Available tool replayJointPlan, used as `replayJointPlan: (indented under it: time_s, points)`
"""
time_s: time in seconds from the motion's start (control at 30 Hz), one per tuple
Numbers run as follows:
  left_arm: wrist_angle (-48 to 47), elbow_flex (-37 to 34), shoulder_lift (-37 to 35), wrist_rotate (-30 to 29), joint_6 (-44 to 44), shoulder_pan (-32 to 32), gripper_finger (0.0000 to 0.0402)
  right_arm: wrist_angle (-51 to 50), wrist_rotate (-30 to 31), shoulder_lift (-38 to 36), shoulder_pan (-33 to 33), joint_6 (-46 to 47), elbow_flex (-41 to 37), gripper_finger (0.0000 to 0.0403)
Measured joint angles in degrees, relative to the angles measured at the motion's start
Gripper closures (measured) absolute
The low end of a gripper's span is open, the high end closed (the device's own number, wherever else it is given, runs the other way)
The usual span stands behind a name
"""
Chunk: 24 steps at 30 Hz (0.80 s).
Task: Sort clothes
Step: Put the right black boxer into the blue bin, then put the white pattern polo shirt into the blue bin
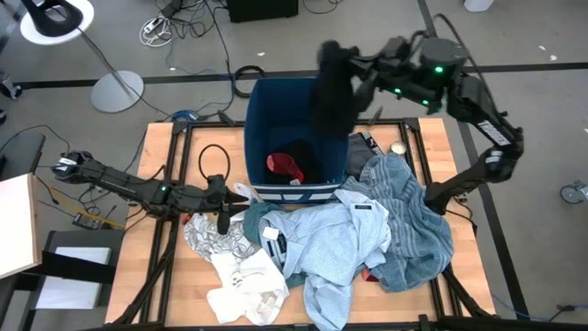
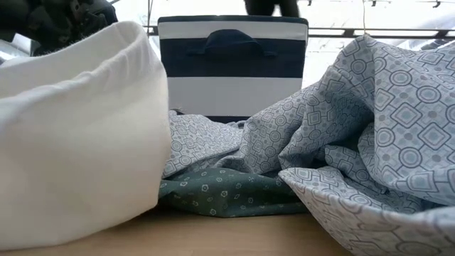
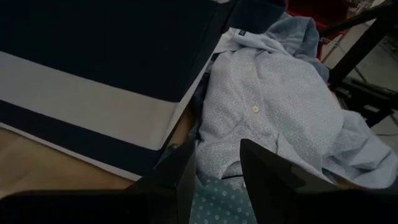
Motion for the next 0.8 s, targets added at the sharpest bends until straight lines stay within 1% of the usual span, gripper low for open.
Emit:
replayJointPlan:
  time_s: [0.07, 0.17, 0.33, 0.47, 0.63, 0.8]
  points:
    - [0.15, -0.01, 0.02, 0.00, -0.25, 0.00, 0.0270, 0.23, -1.57, 2.60, 0.00, -0.10, 1.47, 0.0403]
    - [0.41, -0.01, 0.00, 0.00, 0.41, 0.00, 0.0270, -1.13, -1.82, 5.65, -0.03, -0.18, 2.03, 0.0397]
    - [0.35, 0.01, 0.00, 0.00, 0.78, 0.00, 0.0270, -8.18, -1.95, 8.40, -0.37, 0.34, 2.03, 0.0366]
    - [0.33, 0.01, 0.00, 0.02, 0.74, 0.00, 0.0270, -13.52, -2.32, 8.16, -1.02, 1.33, 2.05, 0.0323]
    - [0.33, 0.00, 0.00, 0.02, 0.74, 0.00, 0.0270, -19.83, -2.91, 5.65, -1.18, 5.08, 2.05, 0.0274]
    - [0.28, -0.01, 0.00, 0.04, -0.35, 0.00, 0.0270, -27.86, -3.81, 2.37, -0.26, 9.09, 2.05, 0.0247]
